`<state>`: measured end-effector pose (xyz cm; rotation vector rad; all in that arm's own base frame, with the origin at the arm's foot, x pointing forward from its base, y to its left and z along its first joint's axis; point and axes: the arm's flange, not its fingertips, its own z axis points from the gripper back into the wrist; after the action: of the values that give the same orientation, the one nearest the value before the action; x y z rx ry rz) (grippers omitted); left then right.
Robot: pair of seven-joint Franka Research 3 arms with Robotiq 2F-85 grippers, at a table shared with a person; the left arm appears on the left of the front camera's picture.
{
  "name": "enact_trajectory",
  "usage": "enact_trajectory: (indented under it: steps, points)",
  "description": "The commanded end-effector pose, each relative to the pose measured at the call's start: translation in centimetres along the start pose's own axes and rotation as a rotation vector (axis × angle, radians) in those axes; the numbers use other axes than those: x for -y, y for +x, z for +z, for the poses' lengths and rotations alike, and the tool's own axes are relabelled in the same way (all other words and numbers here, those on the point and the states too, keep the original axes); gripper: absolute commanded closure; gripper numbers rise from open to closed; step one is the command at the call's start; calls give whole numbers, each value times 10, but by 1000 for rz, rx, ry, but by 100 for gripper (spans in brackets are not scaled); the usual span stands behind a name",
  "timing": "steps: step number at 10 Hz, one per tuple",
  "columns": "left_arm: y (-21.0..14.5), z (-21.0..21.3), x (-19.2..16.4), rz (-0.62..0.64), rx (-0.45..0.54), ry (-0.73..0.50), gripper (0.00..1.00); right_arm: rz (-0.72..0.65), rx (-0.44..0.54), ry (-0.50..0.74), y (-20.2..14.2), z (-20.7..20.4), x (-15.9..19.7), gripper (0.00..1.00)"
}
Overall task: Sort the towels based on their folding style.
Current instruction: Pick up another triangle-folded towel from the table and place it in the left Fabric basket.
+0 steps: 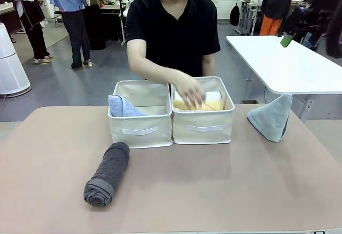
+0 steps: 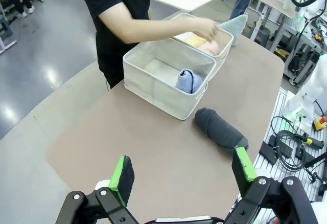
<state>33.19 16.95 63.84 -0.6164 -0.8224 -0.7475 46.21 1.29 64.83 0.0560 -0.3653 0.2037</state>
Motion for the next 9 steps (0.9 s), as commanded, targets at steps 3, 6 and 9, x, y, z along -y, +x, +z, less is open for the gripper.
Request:
enact_trajectory:
  steps: [3,6,9]
  points:
    - [-1,2,0,-30,6,-7,0,-145,-137,-36,23,-46,21,0]
    - [-1,2,0,-30,6,-7,0,-179,-161,42,8,-100,47,0]
    - [-1,2,0,-30,6,-7,0,-136,-83,149,-2,-101,51,0]
